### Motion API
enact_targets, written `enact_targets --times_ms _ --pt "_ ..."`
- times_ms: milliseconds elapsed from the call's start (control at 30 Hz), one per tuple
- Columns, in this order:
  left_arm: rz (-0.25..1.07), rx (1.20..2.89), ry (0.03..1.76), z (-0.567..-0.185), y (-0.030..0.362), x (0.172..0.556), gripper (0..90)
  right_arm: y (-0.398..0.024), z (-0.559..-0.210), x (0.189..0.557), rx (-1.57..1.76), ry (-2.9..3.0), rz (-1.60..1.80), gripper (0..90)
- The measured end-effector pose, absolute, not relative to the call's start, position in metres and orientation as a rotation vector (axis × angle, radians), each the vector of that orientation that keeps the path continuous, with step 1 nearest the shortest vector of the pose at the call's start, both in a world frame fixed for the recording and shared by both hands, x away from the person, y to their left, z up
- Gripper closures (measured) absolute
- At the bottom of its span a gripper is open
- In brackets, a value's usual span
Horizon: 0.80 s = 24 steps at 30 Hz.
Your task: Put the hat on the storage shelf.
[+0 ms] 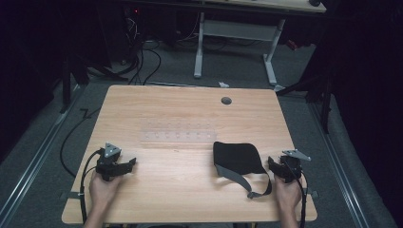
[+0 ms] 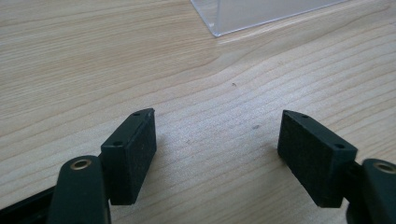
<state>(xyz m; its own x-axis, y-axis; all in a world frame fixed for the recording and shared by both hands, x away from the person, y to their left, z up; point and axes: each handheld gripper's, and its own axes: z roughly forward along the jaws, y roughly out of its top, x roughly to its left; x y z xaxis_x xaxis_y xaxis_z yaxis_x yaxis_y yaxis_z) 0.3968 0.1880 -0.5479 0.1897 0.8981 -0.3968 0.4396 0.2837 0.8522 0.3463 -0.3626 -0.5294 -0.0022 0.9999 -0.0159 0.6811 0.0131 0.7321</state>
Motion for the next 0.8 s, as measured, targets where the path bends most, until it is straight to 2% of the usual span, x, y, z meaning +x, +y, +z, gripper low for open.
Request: enact_targets --times_ms 533,800 --pt "0.514 1.330 1.429 -0.5479 0.1882 0.3969 29.0 -0.3614 -0.5295 0.3459 1.719 1.746 0.741 43.5" --pt "0.514 1.329 1.429 -0.5479 0.1882 0.3969 29.0 -0.3632 -0.5292 0.3444 1.728 1.734 0.756 49.6"
